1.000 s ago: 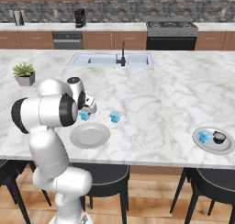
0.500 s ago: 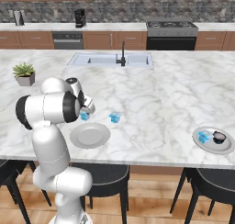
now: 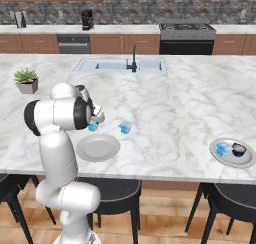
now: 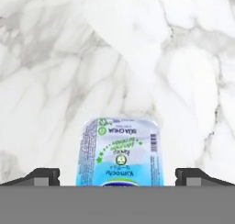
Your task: Place two yogurt containers on each plate.
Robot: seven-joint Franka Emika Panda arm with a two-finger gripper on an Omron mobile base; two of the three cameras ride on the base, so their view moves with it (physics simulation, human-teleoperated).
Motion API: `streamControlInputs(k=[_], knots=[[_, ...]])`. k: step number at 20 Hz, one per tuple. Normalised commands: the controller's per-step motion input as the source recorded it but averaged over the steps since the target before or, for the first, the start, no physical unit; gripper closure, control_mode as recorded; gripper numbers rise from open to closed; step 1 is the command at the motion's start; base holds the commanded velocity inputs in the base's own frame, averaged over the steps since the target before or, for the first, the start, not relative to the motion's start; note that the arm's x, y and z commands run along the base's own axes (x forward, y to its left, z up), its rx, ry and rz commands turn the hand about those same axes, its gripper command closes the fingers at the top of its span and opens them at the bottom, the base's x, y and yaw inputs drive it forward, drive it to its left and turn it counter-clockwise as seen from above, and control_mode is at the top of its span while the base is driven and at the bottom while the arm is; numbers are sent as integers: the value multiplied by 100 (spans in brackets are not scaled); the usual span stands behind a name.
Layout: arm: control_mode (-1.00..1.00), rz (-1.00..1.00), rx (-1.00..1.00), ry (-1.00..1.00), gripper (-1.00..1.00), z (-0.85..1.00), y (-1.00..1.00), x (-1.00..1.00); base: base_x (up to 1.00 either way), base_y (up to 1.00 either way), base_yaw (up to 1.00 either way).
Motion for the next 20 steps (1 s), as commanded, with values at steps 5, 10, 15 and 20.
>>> streamControlInputs(k=[5,10,15,20], knots=[[-100,0,-1,1,-100,-11,0,15,0,0,0],[-100,0,0,6,-100,-13,0,7,0,0,0],[-100,0,0,7,-100,-17,0,8,0,0,0],[-100,0,0,1,-100,-14,0,9,0,0,0]])
